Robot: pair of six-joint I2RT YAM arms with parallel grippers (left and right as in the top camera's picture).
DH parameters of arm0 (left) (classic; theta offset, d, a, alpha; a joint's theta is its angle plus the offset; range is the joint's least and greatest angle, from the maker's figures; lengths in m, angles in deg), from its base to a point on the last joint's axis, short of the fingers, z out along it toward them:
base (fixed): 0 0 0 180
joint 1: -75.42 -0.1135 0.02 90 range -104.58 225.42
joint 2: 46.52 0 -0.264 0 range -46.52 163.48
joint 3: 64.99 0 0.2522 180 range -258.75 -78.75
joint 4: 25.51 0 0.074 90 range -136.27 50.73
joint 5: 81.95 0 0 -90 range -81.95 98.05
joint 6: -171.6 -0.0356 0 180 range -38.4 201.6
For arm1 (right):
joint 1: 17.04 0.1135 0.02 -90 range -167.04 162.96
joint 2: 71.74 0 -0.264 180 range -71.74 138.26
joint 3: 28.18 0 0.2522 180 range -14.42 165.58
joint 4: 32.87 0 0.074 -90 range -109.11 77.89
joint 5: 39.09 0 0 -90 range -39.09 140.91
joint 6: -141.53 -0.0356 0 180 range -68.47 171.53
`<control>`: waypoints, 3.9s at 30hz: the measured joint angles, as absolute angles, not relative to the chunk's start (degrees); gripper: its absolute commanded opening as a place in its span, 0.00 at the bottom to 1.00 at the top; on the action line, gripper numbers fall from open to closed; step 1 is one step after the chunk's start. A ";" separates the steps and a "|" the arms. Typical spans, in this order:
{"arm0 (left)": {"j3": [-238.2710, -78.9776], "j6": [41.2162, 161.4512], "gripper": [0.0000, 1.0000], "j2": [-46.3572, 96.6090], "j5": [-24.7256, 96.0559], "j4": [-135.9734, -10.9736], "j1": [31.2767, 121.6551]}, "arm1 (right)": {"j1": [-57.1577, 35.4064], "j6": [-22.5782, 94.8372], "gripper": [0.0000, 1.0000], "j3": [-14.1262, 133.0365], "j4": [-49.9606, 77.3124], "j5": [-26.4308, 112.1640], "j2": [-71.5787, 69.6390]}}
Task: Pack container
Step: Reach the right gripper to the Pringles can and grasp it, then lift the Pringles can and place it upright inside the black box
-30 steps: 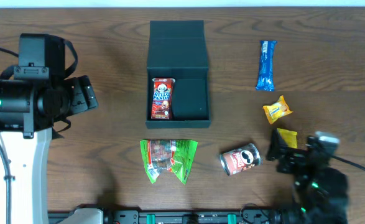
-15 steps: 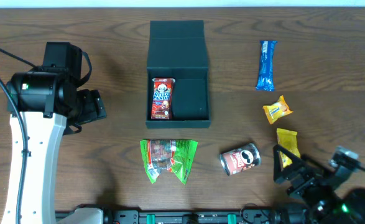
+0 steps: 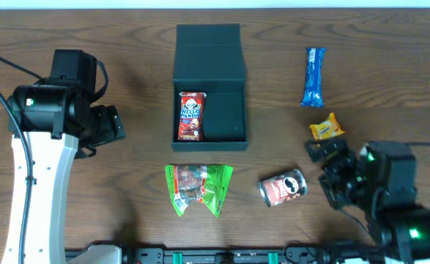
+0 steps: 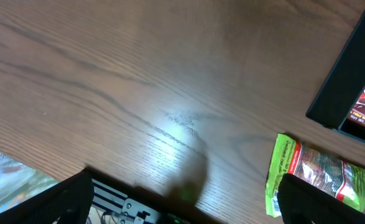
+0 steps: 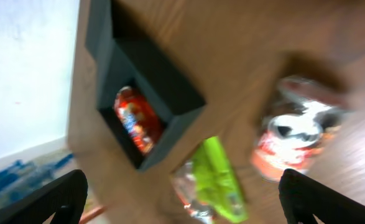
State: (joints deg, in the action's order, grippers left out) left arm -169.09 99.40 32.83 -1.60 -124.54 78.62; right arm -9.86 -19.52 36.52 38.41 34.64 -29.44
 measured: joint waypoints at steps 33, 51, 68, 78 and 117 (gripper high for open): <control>-169.09 99.42 0.95 32.83 -1.62 -124.54 78.62 | 21.55 -55.60 0.96 26.20 39.72 56.78 -15.38; -169.09 99.42 0.95 32.83 -1.62 -124.52 78.62 | 21.55 -53.96 0.98 19.58 29.29 60.58 -6.16; -169.09 99.42 0.95 32.83 -1.62 -124.52 78.62 | 21.55 -49.72 0.83 19.58 25.12 61.46 4.13; -169.09 99.42 0.95 32.83 -1.62 -124.54 78.62 | 21.55 -44.22 0.60 19.58 22.12 62.53 5.03; -169.09 99.42 0.95 32.83 -1.62 -124.54 78.62 | 21.55 2.29 0.43 44.58 28.48 64.82 5.14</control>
